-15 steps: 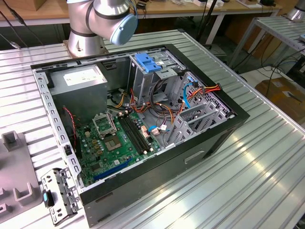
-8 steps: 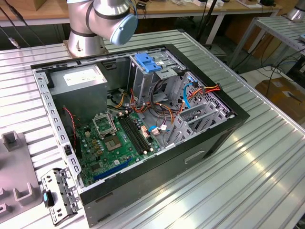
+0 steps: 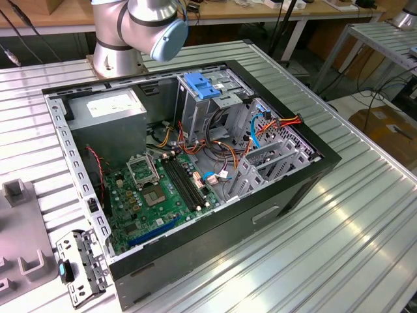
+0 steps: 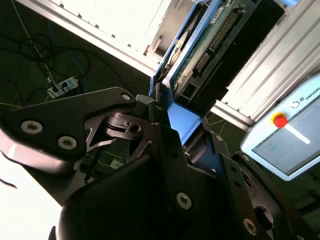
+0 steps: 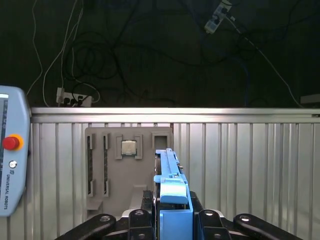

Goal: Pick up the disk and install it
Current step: 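Pick up the disk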

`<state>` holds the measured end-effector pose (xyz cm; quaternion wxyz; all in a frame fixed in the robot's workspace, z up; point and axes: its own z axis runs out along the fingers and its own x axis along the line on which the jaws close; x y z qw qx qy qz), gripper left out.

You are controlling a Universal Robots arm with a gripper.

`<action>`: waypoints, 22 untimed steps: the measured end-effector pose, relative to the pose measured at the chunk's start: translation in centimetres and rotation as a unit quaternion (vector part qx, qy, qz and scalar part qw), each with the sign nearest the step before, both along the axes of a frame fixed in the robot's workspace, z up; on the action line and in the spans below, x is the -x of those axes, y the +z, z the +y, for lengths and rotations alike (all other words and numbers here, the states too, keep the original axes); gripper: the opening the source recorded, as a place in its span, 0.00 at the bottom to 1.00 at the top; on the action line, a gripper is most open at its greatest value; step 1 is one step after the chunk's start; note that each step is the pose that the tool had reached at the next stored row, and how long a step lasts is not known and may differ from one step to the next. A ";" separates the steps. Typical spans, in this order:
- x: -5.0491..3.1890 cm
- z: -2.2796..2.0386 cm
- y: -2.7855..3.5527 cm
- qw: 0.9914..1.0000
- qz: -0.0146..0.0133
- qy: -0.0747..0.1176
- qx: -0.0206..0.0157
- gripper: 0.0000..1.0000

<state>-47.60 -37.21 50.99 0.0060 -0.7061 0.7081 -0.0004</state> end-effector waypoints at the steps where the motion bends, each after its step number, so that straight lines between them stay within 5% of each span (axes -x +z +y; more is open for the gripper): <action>1: 0.00 0.00 0.23 1.000 0.000 0.000 0.000 0.37; 10: 0.00 0.00 1.21 1.000 0.000 0.000 0.000 0.37; 22: -0.84 0.00 1.21 1.000 0.000 0.000 0.000 0.37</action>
